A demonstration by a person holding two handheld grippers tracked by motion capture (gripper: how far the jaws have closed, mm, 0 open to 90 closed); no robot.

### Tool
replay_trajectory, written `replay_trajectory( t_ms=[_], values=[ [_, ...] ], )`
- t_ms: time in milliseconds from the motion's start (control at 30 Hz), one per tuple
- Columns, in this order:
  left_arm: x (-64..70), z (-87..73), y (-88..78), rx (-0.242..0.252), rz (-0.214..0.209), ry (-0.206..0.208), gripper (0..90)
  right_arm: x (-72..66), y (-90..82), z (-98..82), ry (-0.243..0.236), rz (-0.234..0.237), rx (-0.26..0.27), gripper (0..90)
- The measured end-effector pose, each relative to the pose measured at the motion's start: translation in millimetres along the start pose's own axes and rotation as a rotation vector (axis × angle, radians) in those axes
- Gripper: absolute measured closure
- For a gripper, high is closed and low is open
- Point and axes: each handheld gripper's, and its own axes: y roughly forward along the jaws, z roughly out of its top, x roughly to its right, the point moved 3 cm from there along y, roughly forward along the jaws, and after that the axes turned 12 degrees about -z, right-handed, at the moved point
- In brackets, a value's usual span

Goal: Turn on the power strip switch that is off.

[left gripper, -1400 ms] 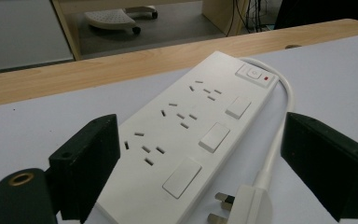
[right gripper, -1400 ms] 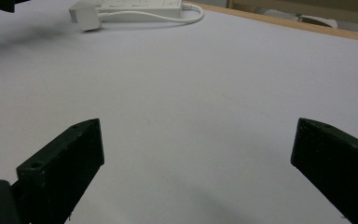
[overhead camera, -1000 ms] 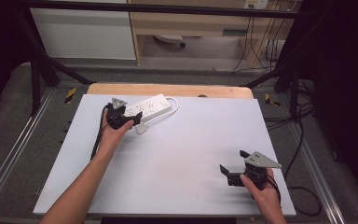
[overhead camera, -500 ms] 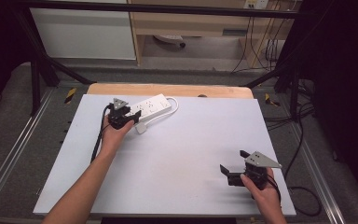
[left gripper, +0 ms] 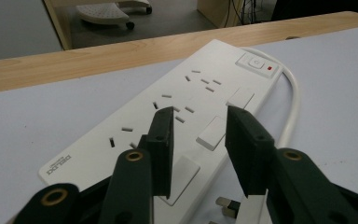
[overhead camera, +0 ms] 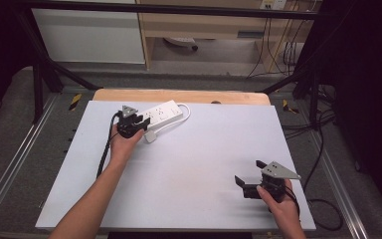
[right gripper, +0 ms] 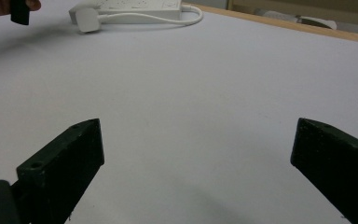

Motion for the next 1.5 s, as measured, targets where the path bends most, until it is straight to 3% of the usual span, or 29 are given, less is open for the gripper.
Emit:
replay_trajectory(
  t_ms=[500,867,1500],
  values=[
    [-4.3,-3.6,1.6,-0.001,-0.01,-0.005,81.4,0.3,0.2,0.1,-0.003,0.002,0.001,2.9],
    [-7.4,-5.5,4.1,0.008,-0.015,0.004,89.2,0.7,-0.1,0.0,-0.003,0.003,0.001,2.9],
    [-11.0,-11.8,7.5,-0.005,-0.019,-0.002,90.0,1.0,-0.3,-0.2,-0.001,0.003,0.001,2.9]
  ],
)
